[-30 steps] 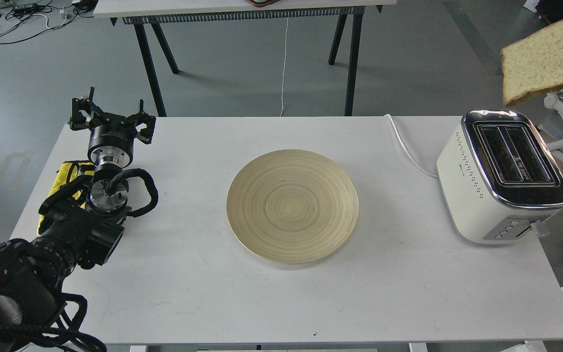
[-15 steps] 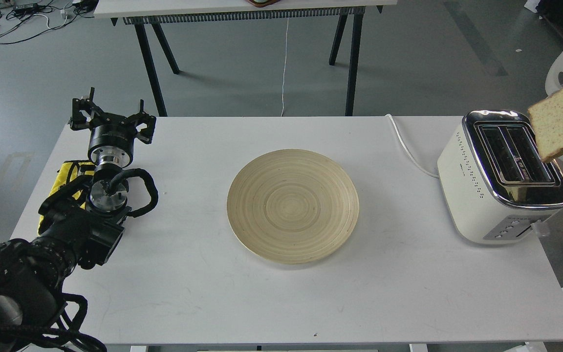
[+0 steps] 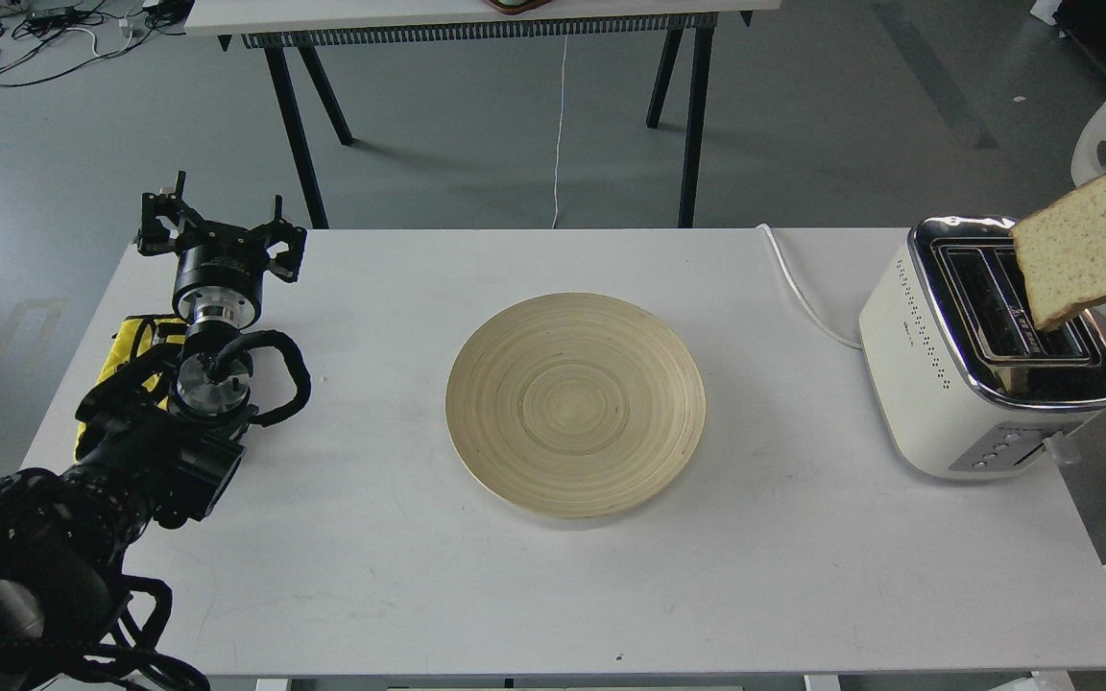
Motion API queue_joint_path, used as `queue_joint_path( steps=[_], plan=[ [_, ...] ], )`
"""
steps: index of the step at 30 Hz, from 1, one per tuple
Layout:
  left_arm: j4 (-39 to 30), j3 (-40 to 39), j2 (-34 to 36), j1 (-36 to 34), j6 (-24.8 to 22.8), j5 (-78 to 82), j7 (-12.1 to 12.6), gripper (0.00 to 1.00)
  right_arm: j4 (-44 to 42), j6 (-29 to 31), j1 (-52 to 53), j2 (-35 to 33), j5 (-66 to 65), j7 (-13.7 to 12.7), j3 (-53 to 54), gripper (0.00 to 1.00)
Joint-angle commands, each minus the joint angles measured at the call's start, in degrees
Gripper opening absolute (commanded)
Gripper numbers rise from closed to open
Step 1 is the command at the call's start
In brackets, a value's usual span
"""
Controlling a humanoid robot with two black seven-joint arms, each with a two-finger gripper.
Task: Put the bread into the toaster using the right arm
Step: 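Carry the bread slice up and over the toaster slot, then lower the bread slice down into the toaster slot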
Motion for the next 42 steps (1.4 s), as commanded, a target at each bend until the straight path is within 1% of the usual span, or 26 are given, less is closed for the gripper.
queue_joint_path(
  steps=[1,22,34,40,42],
  plan=[
    [0.01,0.00,0.01,-0.01,0.00,0.00,0.00,1.00,0.00,0.00,0.02,1.29,0.00,-0.01,-0.02,0.06],
    [0.01,0.00,0.01,-0.01,0.00,0.00,0.00,1.00,0.09,0.00,-1.21,3.84,0.09,-0.18,-0.11,0.06],
    [0.01,0.00,0.01,0.08,0.00,0.00,0.00,1.00,-0.18,0.00,-2.53,3.93,-0.35,-0.18,-0.20,0.07],
    [0.01,0.00,0.01,-0.01,0.00,0.00,0.00,1.00,-0.61,0.00,-3.23,5.51,-0.44,-0.45,-0.20,0.09],
    [0.01,0.00,0.01,-0.01,0.00,0.00,0.00,1.00,-0.79,0.00,-3.24,6.65,-0.44,-0.53,-0.20,0.11]
  ],
)
